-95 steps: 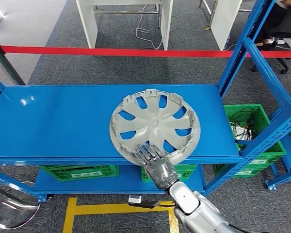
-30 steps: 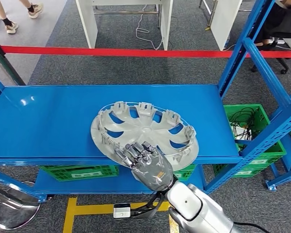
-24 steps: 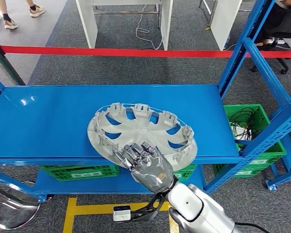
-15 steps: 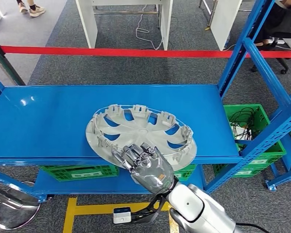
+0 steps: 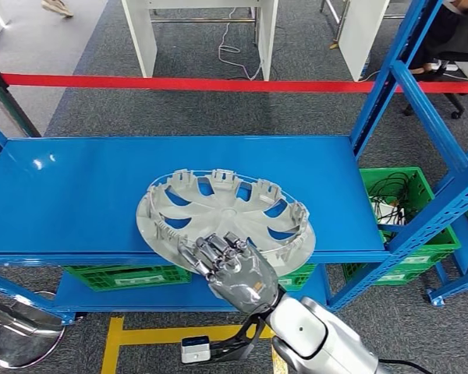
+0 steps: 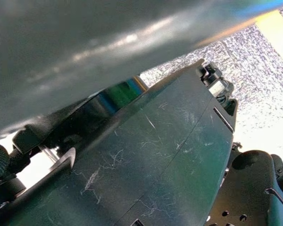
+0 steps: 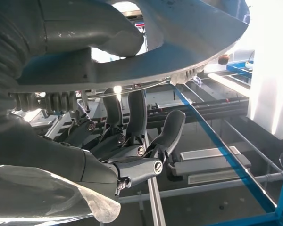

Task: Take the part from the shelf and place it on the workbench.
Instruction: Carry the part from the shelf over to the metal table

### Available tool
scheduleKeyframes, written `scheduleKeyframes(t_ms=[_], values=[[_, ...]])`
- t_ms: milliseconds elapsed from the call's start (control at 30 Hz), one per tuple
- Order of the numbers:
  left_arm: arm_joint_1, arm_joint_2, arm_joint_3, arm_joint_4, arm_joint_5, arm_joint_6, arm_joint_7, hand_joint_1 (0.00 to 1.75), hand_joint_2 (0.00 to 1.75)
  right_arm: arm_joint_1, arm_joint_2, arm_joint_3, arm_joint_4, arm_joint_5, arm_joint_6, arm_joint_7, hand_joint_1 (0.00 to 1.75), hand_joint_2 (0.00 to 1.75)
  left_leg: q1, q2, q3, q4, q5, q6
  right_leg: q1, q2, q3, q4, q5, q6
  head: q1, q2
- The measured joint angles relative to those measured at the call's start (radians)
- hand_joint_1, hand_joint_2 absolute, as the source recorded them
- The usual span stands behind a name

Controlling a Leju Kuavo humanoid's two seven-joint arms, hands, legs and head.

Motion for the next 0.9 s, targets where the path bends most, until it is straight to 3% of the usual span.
scheduleKeyframes(t_ms=[367, 633, 900], values=[[-0.001, -0.001, -0.011, 0.000, 0.026, 0.004, 0.013, 0.00, 0.00, 0.006, 0.009, 0.008, 0.073, -0.041, 0.001, -0.039, 1.75, 1.75, 0.000, 0.000, 0.000, 0.000, 0.000, 0.000, 0.000, 0.000, 0.000, 0.000, 0.000, 0.000, 0.000, 0.000], [-0.002, -0.001, -0.027, 0.000, 0.030, 0.005, 0.018, 0.00, 0.00, 0.007, 0.041, -0.013, 0.254, -0.080, 0.002, -0.065, 1.75, 1.75, 0.000, 0.000, 0.000, 0.000, 0.000, 0.000, 0.000, 0.000, 0.000, 0.000, 0.000, 0.000, 0.000, 0.000], [-0.003, -0.001, -0.031, 0.000, 0.029, 0.004, 0.028, 0.00, 0.00, -0.025, 0.069, -0.016, 0.454, -0.115, 0.003, -0.027, 1.75, 1.75, 0.000, 0.000, 0.000, 0.000, 0.000, 0.000, 0.000, 0.000, 0.000, 0.000, 0.000, 0.000, 0.000, 0.000]])
